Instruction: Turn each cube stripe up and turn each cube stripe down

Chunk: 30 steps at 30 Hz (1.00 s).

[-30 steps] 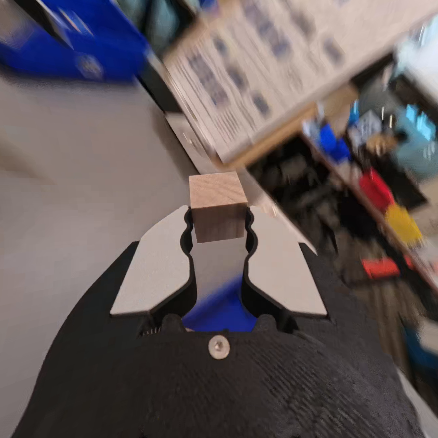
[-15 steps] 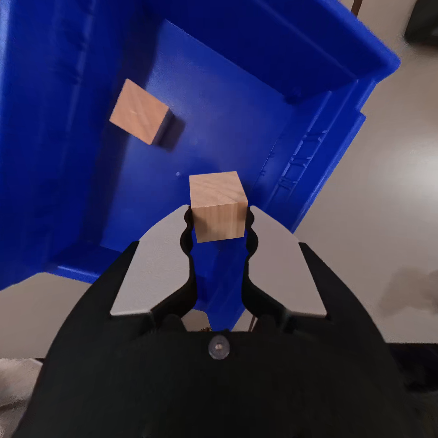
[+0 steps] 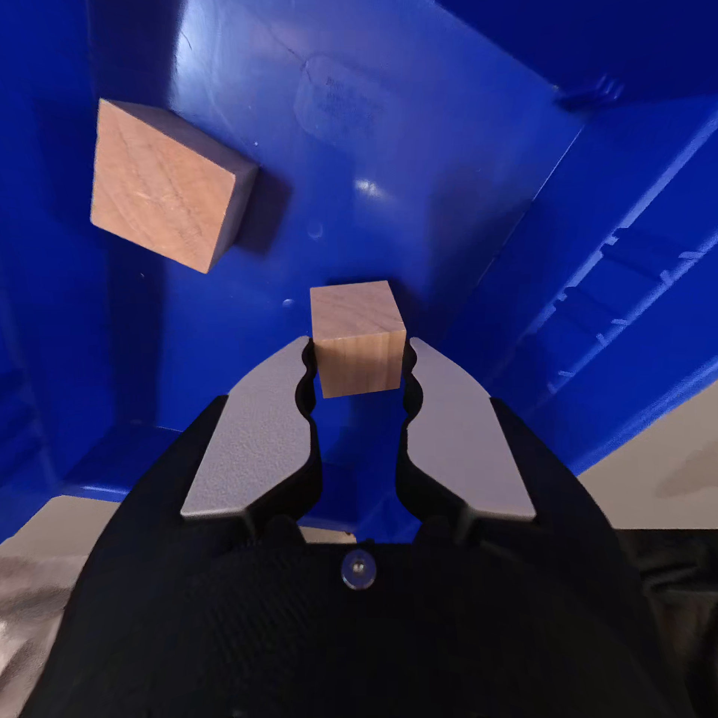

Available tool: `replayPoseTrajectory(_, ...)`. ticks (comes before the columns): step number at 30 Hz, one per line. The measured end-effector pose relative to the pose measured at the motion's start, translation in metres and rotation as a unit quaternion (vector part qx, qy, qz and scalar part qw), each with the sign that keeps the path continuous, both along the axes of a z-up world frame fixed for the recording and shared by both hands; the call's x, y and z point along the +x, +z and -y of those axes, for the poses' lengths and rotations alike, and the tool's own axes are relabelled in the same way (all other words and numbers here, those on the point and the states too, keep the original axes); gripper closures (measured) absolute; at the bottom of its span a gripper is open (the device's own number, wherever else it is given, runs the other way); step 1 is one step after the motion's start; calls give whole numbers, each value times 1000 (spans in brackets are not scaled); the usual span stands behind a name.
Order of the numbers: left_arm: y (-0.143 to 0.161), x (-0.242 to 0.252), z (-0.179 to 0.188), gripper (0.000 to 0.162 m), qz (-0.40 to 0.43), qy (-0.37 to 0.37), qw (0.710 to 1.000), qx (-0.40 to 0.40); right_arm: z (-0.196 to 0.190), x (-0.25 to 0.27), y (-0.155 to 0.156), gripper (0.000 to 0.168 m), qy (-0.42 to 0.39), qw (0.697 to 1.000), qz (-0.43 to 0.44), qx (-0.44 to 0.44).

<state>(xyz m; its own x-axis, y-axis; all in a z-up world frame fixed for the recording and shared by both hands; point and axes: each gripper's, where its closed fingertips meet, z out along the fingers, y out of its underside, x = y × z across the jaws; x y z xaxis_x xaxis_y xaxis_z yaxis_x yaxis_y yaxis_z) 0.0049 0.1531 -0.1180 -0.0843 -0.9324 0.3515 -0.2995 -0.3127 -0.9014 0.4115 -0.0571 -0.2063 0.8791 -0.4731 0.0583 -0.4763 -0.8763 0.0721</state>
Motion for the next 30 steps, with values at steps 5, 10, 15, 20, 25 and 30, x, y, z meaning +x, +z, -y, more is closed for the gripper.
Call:
replayPoseTrajectory(5, 0, 0, 0, 104, 1, -1, 1000, 0, 2, -1, -8, 124, 14, 1000, -2, -13)
replayPoseTrajectory(10, 1, -2, -2, 104, 3, 2, 1000, -4, 1, -2, -9, 124, 49, 998, 15, -25)
replayPoseTrajectory(15, 8, -7, -11, 104, 17, 20, 1000, 2, -3, 3, 2, 100, 82, 995, 61, -17)
replayPoseTrajectory(20, 33, -31, -40, 104, 45, 90, 994, 32, -7, 14, 50, 79, 108, 976, 187, 40)
replayPoseTrajectory(25, 38, -99, -129, 107, -32, 309, 948, 74, -45, -38, 118, 73, 130, 906, 261, 307)
replayPoseTrajectory(30, -10, -160, -203, 97, -252, 412, 872, 82, -90, -143, 159, 75, 180, 784, 238, 544)
